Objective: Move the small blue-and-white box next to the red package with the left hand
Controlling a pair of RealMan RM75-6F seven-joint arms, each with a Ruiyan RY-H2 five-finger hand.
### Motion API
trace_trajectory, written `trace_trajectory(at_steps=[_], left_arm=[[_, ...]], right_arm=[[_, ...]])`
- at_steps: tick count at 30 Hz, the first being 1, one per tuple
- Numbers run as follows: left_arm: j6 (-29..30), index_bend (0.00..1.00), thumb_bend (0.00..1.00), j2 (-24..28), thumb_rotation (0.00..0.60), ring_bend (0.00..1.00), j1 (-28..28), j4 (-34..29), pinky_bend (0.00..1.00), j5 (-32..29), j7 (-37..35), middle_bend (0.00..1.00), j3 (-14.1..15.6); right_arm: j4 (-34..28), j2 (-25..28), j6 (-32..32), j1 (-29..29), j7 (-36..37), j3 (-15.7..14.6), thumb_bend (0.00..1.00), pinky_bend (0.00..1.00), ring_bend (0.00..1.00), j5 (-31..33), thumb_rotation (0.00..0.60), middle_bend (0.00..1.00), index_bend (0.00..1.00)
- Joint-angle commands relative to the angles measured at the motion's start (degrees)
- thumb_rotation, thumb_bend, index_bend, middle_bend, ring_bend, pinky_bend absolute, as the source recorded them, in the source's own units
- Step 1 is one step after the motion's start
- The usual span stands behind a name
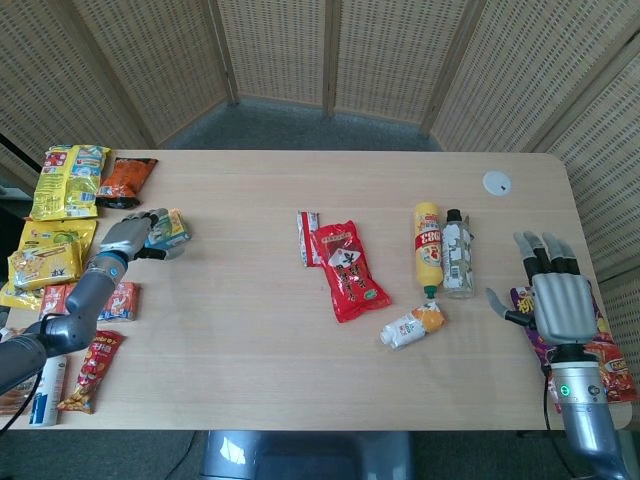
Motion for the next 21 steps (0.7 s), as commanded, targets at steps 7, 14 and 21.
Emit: trace_trajectory(at_steps=[7,14,21], left_arm=[[-4.75,0.00,0.22,-6.68,0.275,0.00,-1.10,10.85,0.00,1.12,-2.15,0.00,-0.50],[-9.55,0.00,0.22,-9.92,0.275,0.00,-0.68,16.29,0.00,1.84,-6.01,0.00,-2.11],[-11.16,0.00,0.22,-10.07,0.277,0.00,0.31,14.42,0.00,1.78,-11.25,0.00,-5.44]], right_arm=[[-1.13,1.15,1.40,-1.43,0.77,-0.28,0.32,0.00,0.00,0.15,0.142,0.06,0.00],[-1.76,1.32,1.16,-1.36,0.39,-0.25,0.32,0.00,0.00,0.29,0.142,0.06,0.00],[-1.25,1.00,0.53,-1.33,1.63,-0.44,0.32,0.00,0.00,0.13,0.139,0.07,0.00]])
